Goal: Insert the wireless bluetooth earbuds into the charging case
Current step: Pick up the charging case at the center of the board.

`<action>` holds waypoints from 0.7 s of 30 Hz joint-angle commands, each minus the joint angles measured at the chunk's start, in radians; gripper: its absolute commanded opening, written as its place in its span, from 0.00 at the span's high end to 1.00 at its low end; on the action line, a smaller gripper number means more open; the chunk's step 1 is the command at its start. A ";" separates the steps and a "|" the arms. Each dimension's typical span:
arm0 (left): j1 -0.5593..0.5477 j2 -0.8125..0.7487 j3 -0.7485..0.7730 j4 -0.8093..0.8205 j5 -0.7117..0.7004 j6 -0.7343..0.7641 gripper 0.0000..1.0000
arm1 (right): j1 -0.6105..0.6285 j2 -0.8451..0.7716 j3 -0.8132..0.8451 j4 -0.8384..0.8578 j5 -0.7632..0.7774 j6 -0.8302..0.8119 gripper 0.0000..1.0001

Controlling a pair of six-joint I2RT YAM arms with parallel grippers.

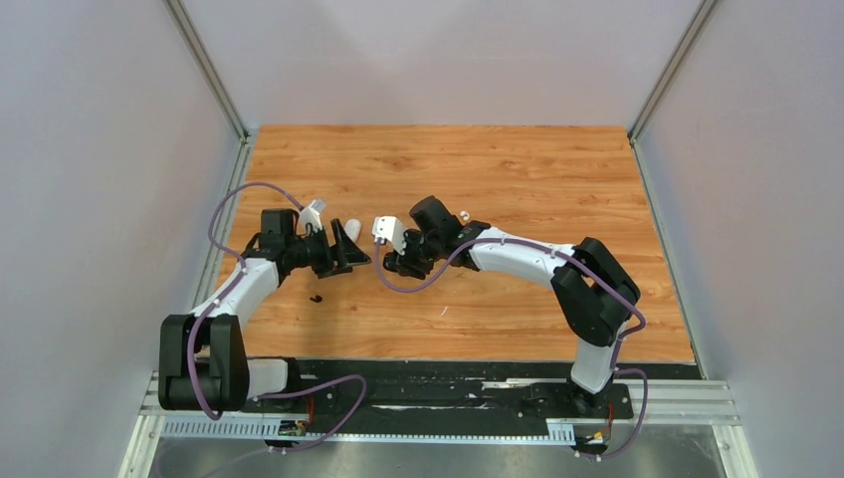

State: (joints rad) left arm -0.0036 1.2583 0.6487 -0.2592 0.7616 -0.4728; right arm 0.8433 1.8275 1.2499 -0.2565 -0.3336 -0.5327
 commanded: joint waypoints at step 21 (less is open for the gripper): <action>-0.116 0.181 0.036 0.307 0.241 -0.034 0.35 | 0.013 -0.023 0.092 0.033 -0.073 0.033 0.98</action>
State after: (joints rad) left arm -0.1036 1.4185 0.6460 -0.0326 0.9417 -0.4934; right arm 0.8486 1.8275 1.3010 -0.2531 -0.3645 -0.5163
